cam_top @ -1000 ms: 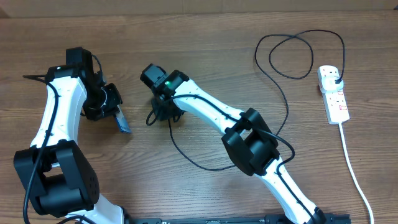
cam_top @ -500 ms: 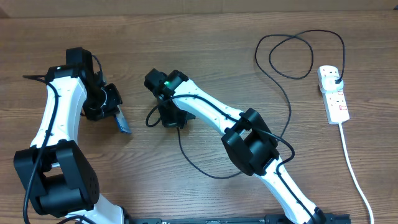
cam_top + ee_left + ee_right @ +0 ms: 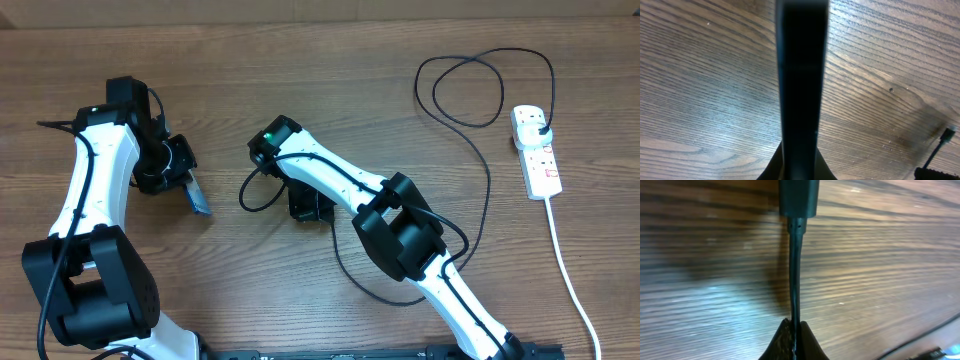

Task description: Plug charger to phone and switch on socket

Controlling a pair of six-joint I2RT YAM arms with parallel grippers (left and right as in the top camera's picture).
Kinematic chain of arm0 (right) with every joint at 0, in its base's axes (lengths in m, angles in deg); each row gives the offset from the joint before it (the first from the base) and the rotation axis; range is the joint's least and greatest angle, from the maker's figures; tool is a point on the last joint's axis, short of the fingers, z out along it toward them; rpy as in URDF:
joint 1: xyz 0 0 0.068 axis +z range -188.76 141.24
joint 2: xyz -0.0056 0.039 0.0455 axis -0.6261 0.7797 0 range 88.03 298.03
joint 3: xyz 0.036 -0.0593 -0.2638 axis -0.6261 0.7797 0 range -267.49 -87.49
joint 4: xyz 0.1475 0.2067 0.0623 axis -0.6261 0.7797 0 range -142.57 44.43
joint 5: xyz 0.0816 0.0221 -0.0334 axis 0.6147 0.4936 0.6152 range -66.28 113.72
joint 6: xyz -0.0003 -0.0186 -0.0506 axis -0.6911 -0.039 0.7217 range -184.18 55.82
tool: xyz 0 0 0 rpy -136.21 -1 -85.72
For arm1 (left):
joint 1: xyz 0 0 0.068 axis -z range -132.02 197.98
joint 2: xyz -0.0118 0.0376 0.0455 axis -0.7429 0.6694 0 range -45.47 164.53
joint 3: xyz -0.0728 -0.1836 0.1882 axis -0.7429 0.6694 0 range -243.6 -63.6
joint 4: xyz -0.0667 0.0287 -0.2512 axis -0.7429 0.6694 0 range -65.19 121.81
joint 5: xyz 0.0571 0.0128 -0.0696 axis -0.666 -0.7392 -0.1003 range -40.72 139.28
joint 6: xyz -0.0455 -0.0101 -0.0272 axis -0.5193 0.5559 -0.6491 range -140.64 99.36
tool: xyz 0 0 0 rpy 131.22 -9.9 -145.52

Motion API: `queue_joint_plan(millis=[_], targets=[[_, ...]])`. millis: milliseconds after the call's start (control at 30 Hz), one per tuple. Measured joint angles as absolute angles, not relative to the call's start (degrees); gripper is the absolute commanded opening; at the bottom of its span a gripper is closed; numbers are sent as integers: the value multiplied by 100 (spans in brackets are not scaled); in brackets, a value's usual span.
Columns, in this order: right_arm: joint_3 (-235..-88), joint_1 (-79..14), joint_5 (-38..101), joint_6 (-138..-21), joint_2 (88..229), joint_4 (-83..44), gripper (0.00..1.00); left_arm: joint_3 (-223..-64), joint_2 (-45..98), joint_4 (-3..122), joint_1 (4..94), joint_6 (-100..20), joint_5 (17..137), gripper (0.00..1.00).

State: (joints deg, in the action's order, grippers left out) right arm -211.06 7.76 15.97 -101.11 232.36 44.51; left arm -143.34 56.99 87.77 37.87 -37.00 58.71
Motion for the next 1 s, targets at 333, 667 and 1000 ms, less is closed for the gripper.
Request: queue_joint_plan(millis=[333,667,1000], targets=[[-19510,767,1532,-10271,22200,3572,4,-14334,5699,8773,3787,-3700,5873,4],[-18487,708,2124,-10120,21728,3076,66,-14321,5699,8756,3787,-3700,5897,4],[-18457,-105,2347,-9495,19990,2943,98,-14312,5699,8644,3787,-3700,6122,4]])
